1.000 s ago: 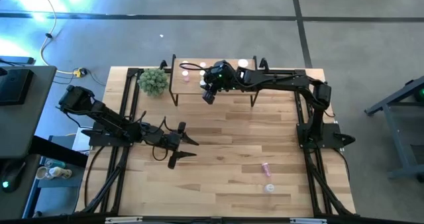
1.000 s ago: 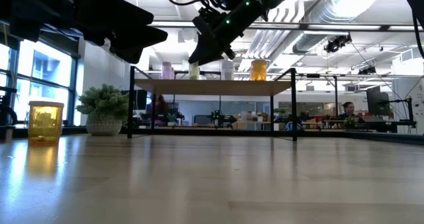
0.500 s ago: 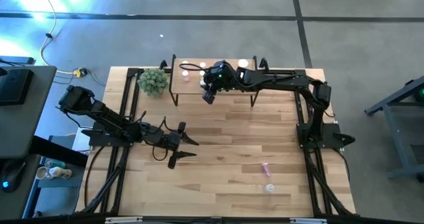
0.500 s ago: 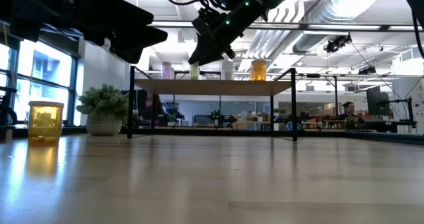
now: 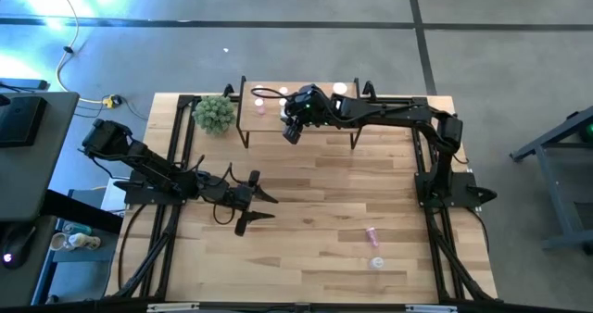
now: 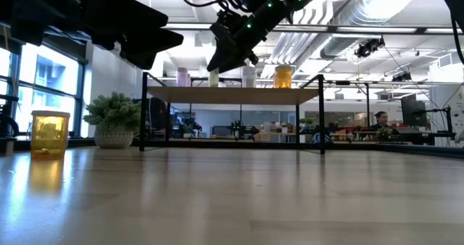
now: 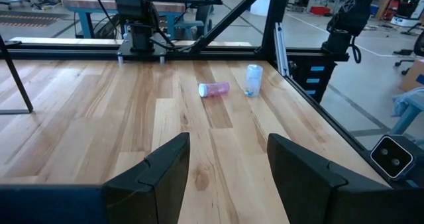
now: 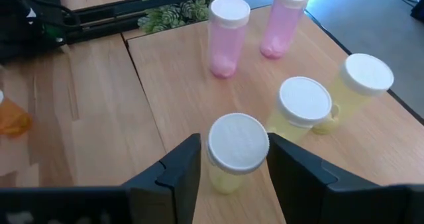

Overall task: Pick and place medicine bottles onto shelf by color
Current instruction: Put the yellow pill bottle aligned with the other yellow pill bottles on the shelf, then put the transparent pill bottle aligned with the other transparent pill bottles on the shelf

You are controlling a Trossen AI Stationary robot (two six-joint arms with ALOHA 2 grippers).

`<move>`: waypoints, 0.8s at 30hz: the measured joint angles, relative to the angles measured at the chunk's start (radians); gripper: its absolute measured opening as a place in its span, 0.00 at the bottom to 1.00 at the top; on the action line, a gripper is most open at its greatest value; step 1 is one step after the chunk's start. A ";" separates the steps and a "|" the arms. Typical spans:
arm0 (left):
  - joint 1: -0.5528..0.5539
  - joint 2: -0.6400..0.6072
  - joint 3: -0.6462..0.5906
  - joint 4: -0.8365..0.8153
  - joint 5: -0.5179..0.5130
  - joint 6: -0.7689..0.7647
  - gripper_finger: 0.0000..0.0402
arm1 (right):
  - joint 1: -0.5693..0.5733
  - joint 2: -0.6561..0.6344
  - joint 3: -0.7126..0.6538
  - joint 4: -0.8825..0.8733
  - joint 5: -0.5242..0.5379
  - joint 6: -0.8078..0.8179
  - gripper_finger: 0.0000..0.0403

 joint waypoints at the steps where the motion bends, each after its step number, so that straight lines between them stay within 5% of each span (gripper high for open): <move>1: 0.000 0.000 0.000 0.000 0.000 0.000 0.48 | 0.000 0.000 0.000 0.001 0.000 0.000 0.40; 14: 0.000 0.000 0.000 0.000 0.000 0.000 0.48 | 0.004 0.000 0.119 -0.099 -0.016 0.008 0.40; 24: 0.000 0.000 0.000 -0.008 0.002 0.000 0.48 | 0.057 -0.002 0.266 -0.346 -0.017 -0.025 0.40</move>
